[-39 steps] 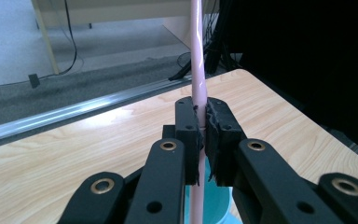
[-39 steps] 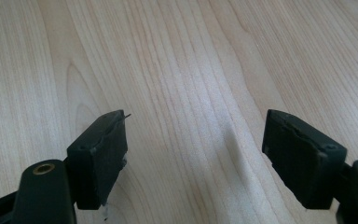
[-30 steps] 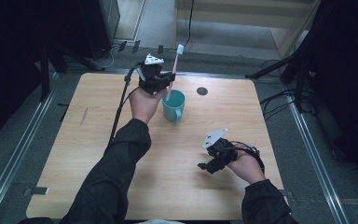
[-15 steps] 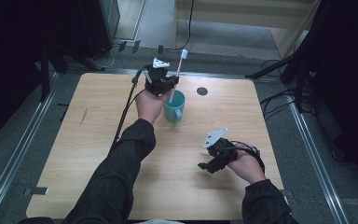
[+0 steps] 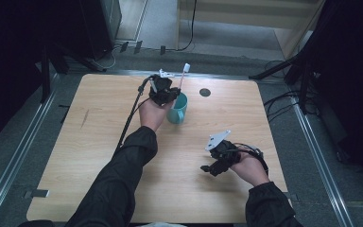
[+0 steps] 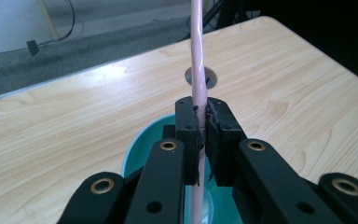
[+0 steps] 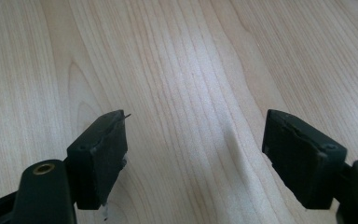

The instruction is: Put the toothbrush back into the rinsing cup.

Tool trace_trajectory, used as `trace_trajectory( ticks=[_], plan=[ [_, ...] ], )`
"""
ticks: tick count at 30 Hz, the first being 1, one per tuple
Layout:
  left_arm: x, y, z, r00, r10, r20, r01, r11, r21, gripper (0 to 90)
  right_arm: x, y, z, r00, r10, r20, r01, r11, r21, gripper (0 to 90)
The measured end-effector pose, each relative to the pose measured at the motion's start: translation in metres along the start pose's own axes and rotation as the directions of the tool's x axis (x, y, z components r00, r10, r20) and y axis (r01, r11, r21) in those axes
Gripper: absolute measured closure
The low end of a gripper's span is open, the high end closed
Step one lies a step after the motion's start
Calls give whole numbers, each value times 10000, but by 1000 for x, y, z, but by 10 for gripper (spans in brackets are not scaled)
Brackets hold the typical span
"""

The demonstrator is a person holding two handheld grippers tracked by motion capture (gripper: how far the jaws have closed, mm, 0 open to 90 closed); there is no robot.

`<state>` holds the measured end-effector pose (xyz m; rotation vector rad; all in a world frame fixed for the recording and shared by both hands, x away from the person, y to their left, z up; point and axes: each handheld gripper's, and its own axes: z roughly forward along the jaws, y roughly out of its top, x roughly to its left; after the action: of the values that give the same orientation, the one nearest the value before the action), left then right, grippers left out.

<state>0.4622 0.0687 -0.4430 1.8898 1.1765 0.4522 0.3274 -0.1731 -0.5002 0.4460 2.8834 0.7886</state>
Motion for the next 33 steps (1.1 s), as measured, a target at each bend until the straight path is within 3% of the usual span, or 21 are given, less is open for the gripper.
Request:
trace_trajectory(
  ticks=[6, 13, 24, 33],
  plan=[
    [0, -4, 3, 9999, 127, 98, -131, 9990, 435, 843, 0, 0, 1, 10000, -12, -9, 12, 10000, 27, 218],
    [2, -5, 4, 9998, -73, 203, 53, 9950, 1002, 834, 0, 0, 1, 10000, -12, -33, 12, 10000, 67, 218],
    [3, -7, 6, 9991, -55, 421, -6, 9899, 1421, 806, 0, 0, 1, 10000, -40, -29, 40, 10000, 85, 218],
    [2, -2, -2, 9981, 6, 611, -92, 9901, 1404, 754, 0, 0, 1, 10000, -36, -34, 36, 10000, 74, 218]
  ],
)
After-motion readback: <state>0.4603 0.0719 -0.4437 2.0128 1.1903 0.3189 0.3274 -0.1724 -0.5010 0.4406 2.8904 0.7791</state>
